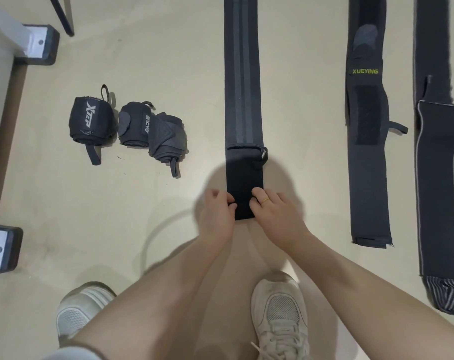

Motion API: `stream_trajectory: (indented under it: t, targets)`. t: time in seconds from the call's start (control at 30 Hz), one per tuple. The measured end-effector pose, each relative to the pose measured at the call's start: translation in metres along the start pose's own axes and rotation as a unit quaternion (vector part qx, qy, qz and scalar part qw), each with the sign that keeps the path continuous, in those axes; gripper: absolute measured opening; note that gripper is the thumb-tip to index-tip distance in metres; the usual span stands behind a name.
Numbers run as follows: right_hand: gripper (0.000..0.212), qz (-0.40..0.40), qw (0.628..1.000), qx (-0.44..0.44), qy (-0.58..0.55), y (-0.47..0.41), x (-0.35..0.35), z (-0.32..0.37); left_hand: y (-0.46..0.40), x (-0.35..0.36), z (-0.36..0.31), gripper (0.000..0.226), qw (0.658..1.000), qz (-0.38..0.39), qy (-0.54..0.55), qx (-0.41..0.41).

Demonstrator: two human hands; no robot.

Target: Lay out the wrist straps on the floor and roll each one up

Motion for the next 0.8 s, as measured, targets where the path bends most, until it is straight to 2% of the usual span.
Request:
stream_trajectory:
  t: [0.07, 0.13, 0.17, 0.23, 0.3, 0.4, 0.43, 0.5, 0.53, 0.63, 0.7, 0.8]
  targets:
    - [0.026, 0.016, 0.999, 0.019, -0.042, -0.005, -0.003, -0.003, -0.001, -0.001, 0.002, 0.018, 0.999, -0.025, 0.026, 0.014]
    - [0.03, 0.044, 0.997, 0.019, -0.064, -0.009, -0.007, -0.005, -0.001, 0.0, 0.003, 0.024, 0.998, -0.004, 0.026, 0.052]
    - [0.03, 0.067, 0.997, 0.006, -0.038, -0.011, -0.009, -0.006, 0.0, 0.0, 0.004, 0.03, 0.997, 0.016, 0.019, 0.073]
    - [0.033, 0.063, 0.997, -0.012, -0.043, -0.018, -0.012, -0.008, 0.001, 0.0, 0.006, 0.04, 0.994, 0.038, 0.01, 0.103]
    - [0.033, 0.039, 0.994, 0.022, -0.099, -0.024, -0.016, -0.013, -0.004, -0.006, 0.007, 0.038, 0.995, 0.021, 0.013, 0.101]
    - [0.02, 0.009, 0.981, 0.113, -0.155, -0.031, -0.018, -0.021, -0.015, -0.013, 0.0, 0.033, 0.997, 0.003, -0.001, 0.074]
    - [0.016, -0.007, 0.978, 0.138, -0.154, -0.034, -0.022, -0.021, -0.019, -0.015, -0.002, 0.033, 0.998, -0.003, -0.006, 0.069]
    - [0.01, -0.051, 0.983, 0.131, -0.119, -0.038, -0.024, -0.014, -0.026, -0.016, -0.005, 0.034, 0.999, -0.014, -0.009, 0.05]
    - [0.016, -0.063, 0.986, 0.118, -0.096, -0.039, -0.024, -0.011, -0.03, -0.018, -0.007, 0.034, 0.999, -0.016, -0.002, 0.032]
    - [0.03, -0.034, 0.994, 0.085, -0.062, -0.035, -0.017, -0.009, -0.04, -0.024, -0.016, 0.023, 0.999, -0.03, 0.023, -0.011]
    - [0.048, -0.018, 0.997, 0.074, -0.033, -0.034, -0.013, -0.013, -0.045, -0.028, -0.02, 0.014, 0.999, -0.044, -0.002, -0.006]
    - [0.047, 0.004, 0.994, 0.108, -0.034, -0.04, -0.017, -0.018, -0.048, -0.032, -0.023, 0.015, 0.997, -0.051, -0.044, 0.034]
Point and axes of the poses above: each hand's wrist, its own y-axis away from the middle knuckle, its own x-axis out of the palm, z = x × y, the point moved 3 cm from there along -y, towards the middle knuckle, and after that the axes turned 9 degrees about z, right-handed, at the moved point
